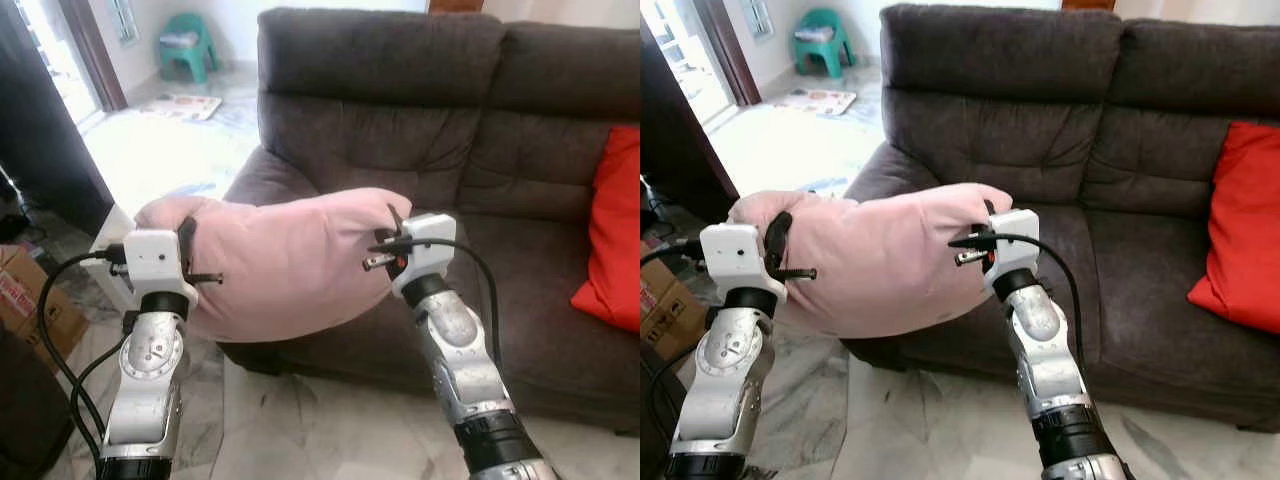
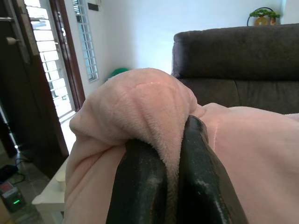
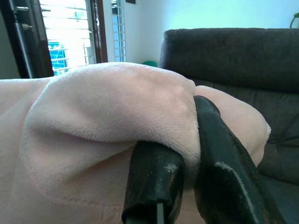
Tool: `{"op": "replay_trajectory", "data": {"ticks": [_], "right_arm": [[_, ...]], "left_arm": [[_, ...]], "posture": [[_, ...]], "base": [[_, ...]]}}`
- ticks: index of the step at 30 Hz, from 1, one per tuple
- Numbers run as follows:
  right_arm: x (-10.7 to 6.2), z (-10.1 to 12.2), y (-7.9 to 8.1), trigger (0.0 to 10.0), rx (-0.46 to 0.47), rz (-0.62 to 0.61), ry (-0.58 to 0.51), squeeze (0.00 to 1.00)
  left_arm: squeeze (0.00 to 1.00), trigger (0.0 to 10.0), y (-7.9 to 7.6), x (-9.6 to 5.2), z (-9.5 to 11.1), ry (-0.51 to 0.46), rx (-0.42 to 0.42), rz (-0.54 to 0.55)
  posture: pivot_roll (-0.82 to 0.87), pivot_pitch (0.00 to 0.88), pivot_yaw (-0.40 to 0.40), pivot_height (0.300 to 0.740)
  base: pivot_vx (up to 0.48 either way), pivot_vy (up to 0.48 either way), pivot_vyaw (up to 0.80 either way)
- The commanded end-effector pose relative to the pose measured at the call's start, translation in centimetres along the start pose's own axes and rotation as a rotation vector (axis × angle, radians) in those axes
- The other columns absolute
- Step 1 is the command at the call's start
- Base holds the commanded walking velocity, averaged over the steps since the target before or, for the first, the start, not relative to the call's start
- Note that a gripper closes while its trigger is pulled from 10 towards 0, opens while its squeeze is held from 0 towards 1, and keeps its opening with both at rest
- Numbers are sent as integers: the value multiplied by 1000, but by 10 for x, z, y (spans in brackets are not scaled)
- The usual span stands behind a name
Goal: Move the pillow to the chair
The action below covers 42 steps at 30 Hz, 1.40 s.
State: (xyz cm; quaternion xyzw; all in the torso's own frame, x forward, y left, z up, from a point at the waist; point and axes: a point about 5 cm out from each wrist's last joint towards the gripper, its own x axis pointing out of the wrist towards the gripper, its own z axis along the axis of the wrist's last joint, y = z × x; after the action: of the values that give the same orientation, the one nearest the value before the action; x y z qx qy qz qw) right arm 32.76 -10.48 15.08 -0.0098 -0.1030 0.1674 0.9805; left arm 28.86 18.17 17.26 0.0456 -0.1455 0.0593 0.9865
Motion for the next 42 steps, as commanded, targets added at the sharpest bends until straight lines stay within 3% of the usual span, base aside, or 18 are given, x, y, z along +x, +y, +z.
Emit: {"op": "replay_trajectory", "data": {"ticks": [1,13,42], "right_arm": [[6,20,8,10000,-7,47,-92,0],[7,23,7,10000,-7,53,-99,0],[10,33,13,10000,8,78,-142,0]], "left_arm": [[0,10000,-9,3,12,-60,-9,-36],[0,10000,-8,4,14,-68,-7,-30],[0,10000,1,17,40,-166,16,-14]], "posture": [[61,18,-26,740],[61,17,-28,740],[61,2,-29,740]], "base": [[0,0,0],[177,0,0],[309,0,0]]}}
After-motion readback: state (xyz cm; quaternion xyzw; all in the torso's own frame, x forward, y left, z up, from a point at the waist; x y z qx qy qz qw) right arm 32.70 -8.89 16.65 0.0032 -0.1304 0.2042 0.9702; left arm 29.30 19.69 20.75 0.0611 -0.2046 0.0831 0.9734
